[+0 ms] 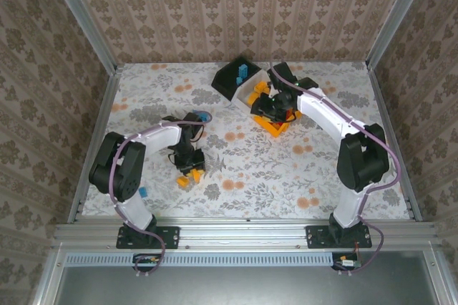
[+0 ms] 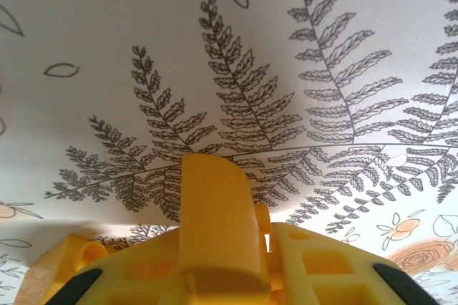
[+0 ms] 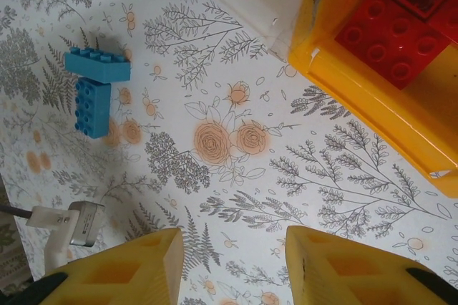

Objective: Sort the legos into containers by color

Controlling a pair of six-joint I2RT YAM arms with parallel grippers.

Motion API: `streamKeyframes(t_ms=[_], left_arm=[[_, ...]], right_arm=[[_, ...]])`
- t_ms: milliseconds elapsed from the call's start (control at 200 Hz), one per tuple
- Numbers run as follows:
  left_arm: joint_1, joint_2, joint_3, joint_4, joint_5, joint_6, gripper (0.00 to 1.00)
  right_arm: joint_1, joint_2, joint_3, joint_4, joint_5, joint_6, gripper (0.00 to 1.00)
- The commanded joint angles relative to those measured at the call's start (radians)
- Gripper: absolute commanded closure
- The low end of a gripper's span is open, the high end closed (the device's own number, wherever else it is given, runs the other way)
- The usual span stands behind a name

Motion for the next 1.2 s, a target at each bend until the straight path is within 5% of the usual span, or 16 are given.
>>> streamKeyframes(t_ms=[0,355,610,890,1195], left_arm=[[0.015,-0.005,0.038,-0.031,0.008,0.034,0.76],[0.039,-0.015,0.185,-0.044,0.067,0.106,0.79],[0.073,0.142,0.499,0.009,0.185,0.082,0.79],[0.062,0.428,0.937,0.136,0.307,-0.084,0.79],[-0.001,0.681,1.213,0.323,0.404,-0.353,0.77]], right_arm=[[-0.022,-0.052,-0.028,0.014,0.036,0.02,0.57],[-0.093,-0.113,-0.162,-0.019,-0.007,-0.018,0.54],[-0.094,-0.205,-0.346,-0.01,-0.074,0.002,0.53],[-0.093,-0.362,-0.52,0.01,-0.064,0.025,0.53],[-0.094,-0.451,-0.582,0.019,-0.061,0.062,0.53]])
